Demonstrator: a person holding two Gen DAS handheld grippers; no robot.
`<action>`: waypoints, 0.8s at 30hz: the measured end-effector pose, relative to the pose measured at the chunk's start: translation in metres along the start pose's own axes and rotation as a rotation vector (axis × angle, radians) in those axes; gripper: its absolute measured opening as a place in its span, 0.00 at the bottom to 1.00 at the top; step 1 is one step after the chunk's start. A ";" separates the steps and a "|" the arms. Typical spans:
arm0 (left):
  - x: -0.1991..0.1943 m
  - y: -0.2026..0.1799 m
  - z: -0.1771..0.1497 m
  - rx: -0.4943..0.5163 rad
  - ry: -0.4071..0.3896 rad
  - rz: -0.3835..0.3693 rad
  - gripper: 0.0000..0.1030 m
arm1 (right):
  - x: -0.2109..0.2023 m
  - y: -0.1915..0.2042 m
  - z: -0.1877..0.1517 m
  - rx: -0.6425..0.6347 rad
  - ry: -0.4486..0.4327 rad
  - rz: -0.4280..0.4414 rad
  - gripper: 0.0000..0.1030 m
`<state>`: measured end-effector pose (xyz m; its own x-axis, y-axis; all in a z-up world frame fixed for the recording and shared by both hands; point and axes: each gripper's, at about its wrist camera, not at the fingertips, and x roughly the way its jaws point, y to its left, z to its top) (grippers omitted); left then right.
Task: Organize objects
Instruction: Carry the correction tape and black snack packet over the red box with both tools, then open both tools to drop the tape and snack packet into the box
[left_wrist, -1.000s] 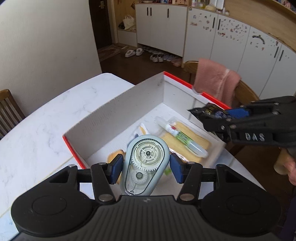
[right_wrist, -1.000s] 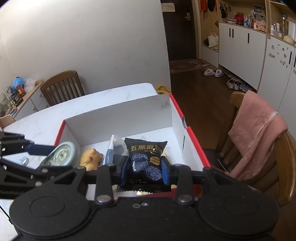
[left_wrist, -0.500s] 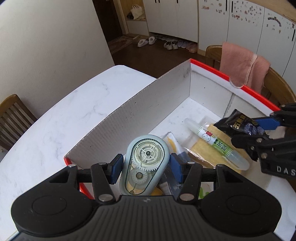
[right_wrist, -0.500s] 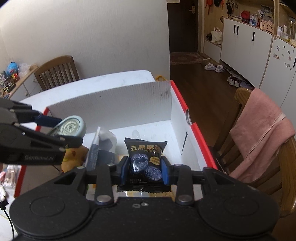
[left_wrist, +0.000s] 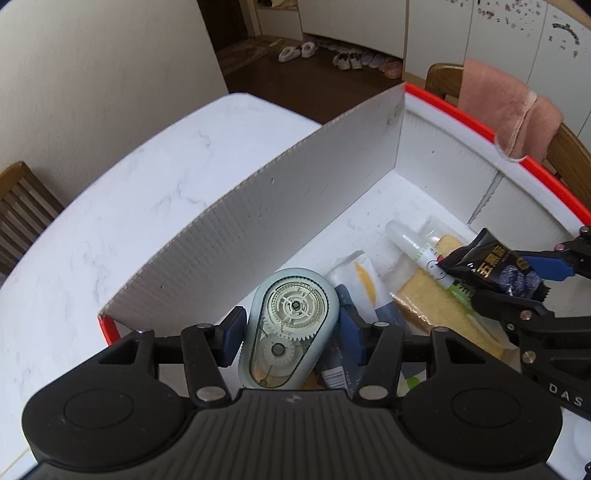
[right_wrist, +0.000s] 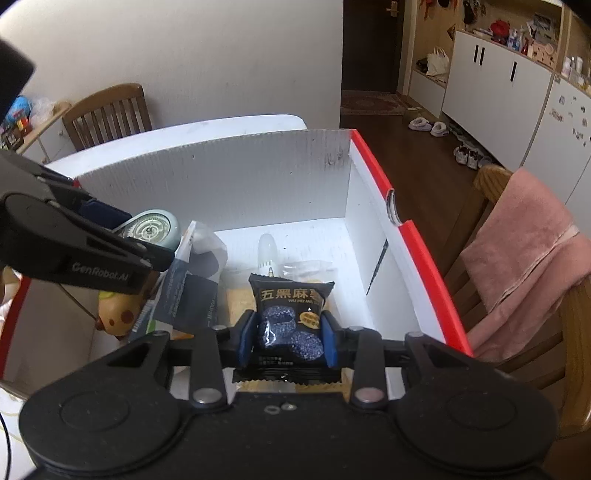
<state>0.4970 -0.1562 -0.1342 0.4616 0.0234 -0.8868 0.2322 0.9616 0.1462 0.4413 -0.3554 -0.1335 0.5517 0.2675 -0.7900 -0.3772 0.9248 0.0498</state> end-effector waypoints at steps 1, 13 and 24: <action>0.002 0.000 0.000 -0.005 0.007 -0.003 0.52 | 0.000 0.002 0.000 -0.009 -0.001 -0.005 0.34; 0.010 0.003 -0.004 0.013 0.054 0.018 0.52 | -0.001 0.002 0.003 -0.043 0.006 -0.030 0.42; -0.018 0.011 -0.014 -0.044 -0.005 -0.029 0.53 | -0.013 0.001 0.000 -0.040 -0.023 -0.026 0.63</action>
<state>0.4796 -0.1418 -0.1230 0.4594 -0.0057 -0.8882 0.2077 0.9729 0.1012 0.4339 -0.3582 -0.1227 0.5781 0.2504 -0.7765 -0.3918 0.9201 0.0050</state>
